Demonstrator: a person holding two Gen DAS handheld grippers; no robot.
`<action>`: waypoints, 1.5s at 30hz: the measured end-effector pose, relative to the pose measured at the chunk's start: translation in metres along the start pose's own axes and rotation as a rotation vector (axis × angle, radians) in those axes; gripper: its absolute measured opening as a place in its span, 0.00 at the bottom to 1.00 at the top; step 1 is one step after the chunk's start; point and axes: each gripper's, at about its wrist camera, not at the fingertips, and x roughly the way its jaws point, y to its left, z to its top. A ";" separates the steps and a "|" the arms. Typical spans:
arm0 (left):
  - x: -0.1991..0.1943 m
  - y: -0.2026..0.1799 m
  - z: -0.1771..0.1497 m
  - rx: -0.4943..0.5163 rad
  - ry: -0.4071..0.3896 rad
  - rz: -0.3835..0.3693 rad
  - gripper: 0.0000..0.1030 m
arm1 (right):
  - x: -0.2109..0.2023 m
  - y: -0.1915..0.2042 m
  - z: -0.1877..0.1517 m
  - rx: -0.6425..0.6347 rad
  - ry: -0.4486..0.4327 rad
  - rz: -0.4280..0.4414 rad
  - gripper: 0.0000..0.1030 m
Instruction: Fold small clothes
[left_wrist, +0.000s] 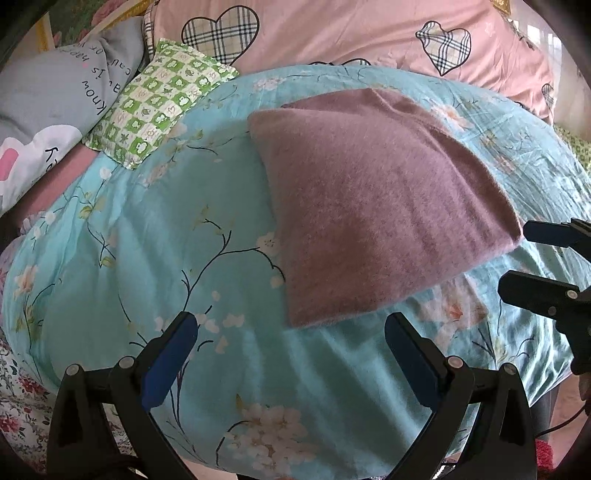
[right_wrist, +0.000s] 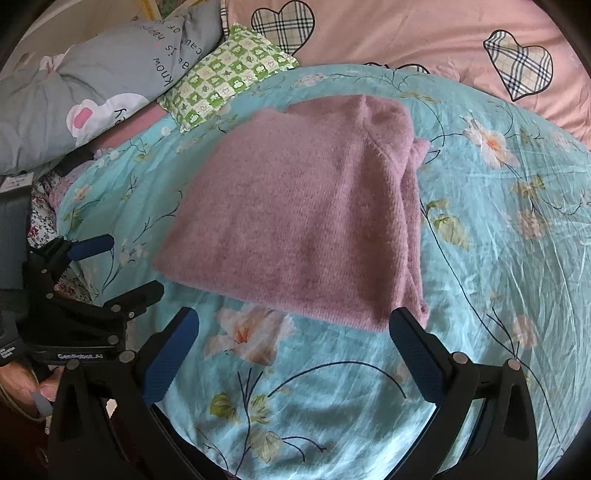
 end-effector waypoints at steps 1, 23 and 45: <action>0.000 0.000 0.000 0.001 -0.001 0.000 0.99 | 0.000 -0.001 0.001 0.000 0.001 0.001 1.00; -0.001 0.001 0.006 -0.004 -0.009 -0.023 0.99 | 0.001 0.000 0.009 -0.016 0.011 0.015 1.00; -0.004 0.000 0.009 0.002 -0.020 -0.025 0.99 | 0.001 0.000 0.012 -0.028 0.013 0.025 1.00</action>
